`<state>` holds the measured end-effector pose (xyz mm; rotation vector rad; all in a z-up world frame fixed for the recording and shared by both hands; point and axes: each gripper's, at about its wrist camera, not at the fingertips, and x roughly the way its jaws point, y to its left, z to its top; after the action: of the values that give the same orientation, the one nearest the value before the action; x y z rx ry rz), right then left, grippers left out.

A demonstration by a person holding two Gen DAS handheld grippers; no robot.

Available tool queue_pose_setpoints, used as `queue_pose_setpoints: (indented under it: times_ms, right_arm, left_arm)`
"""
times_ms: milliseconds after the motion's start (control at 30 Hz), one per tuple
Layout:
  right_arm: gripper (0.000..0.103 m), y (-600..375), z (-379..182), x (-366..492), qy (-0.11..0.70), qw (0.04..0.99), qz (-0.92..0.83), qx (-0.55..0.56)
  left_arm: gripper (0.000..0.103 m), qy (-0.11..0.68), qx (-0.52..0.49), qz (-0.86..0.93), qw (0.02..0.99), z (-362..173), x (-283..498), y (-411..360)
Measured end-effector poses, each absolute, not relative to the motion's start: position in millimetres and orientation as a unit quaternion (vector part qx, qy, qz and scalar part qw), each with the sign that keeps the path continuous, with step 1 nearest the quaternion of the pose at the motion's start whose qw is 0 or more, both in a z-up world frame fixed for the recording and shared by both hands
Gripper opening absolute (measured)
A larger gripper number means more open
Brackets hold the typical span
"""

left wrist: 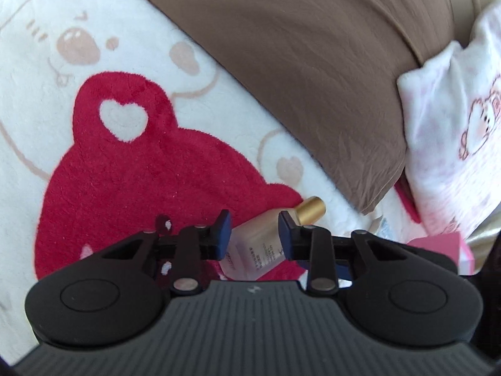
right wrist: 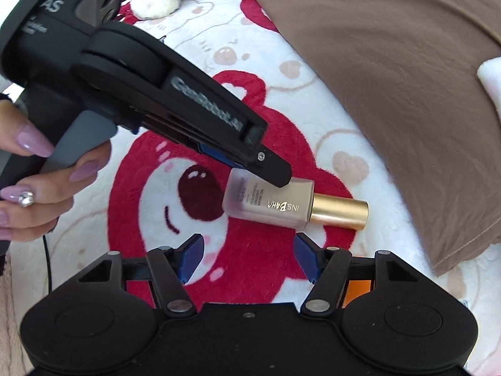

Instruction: Organize objects

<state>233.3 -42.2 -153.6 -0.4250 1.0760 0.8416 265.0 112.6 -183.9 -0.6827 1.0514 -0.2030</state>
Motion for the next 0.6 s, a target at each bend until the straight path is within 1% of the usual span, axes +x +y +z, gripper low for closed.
queue_pose_setpoints:
  times_ms: [133, 233, 367, 500, 600]
  right_arm:
    - [0.068, -45, -157, 240, 0.510, 0.754, 0.381, -0.163]
    - [0.072, -50, -157, 243, 0.538, 0.739, 0.386, -0.122]
    - [0.076, -58, -154, 238, 0.529, 0.755, 0.376, -0.090]
    - [0.077, -66, -153, 236, 0.523, 0.775, 0.348, -0.075]
    - [0.077, -68, -155, 237, 0.522, 0.782, 0.331, -0.075]
  left_arm:
    - [0.029, 0.502, -0.344, -0.111, 0.786, -188, 263, 116]
    - [0.028, 0.515, -0.384, -0.109, 0.759, -196, 260, 120]
    - [0.027, 0.518, -0.384, -0.109, 0.757, -194, 255, 117]
    - [0.027, 0.532, -0.399, -0.123, 0.737, -200, 252, 111]
    - [0.027, 0.531, -0.390, -0.122, 0.743, -200, 251, 104]
